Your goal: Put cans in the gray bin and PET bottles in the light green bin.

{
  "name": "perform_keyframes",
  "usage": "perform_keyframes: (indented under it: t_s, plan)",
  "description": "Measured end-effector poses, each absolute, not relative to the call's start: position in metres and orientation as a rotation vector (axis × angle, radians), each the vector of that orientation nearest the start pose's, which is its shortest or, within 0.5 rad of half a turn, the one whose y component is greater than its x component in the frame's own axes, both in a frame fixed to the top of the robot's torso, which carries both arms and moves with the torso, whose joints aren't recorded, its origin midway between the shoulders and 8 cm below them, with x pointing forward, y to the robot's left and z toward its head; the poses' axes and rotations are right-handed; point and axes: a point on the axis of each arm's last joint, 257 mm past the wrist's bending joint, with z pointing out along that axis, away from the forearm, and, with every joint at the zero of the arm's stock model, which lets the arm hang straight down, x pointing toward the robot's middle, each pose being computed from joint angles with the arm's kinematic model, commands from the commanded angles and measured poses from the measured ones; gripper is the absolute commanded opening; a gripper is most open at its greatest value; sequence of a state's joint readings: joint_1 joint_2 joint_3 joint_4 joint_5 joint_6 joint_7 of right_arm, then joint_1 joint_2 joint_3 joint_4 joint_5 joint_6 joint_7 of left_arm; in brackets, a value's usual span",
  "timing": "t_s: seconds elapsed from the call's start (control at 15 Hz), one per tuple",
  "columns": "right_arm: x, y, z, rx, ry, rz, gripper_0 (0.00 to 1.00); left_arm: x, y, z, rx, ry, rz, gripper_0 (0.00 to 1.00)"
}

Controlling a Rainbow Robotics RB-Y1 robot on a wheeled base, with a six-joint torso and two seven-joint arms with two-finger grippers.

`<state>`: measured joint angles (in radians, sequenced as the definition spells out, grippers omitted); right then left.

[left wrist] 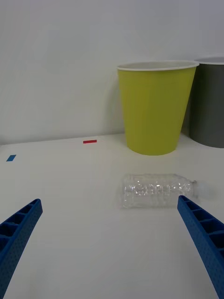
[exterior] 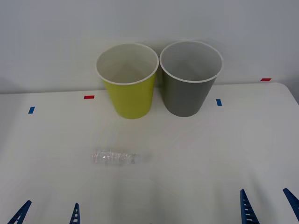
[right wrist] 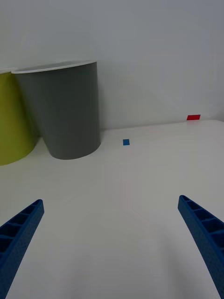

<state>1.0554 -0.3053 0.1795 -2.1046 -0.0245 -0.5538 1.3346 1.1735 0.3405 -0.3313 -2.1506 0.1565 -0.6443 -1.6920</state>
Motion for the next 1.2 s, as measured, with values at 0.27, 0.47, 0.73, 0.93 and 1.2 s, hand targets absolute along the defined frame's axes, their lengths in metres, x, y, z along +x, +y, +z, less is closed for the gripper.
perform_keyframes:
  t_s: [0.27,0.47,0.73,0.93,1.2]
  plan:
    - [0.2384,-0.2641,-0.2262,0.034,1.547,0.102,1.0,0.2045,0.2314,-0.2161,0.045,1.544,0.005,1.0]
    - [0.2384,-0.2641,-0.2262,0.034,1.547,0.102,1.0,0.2045,0.2314,-0.2161,0.045,1.544,0.005,1.0]
    - [0.2384,-0.2641,-0.2262,0.034,1.547,0.102,1.0,0.2045,0.2314,-0.2161,0.045,1.544,0.005,1.0]
    - [0.2384,-0.2641,-0.2262,0.034,1.547,0.102,1.0,0.2045,0.2314,-0.2161,0.045,1.544,0.005,1.0]
    - [0.2384,-0.2641,-0.2262,0.034,1.547,0.102,1.0,0.2045,0.2314,-0.2161,0.045,1.544,0.005,1.0]
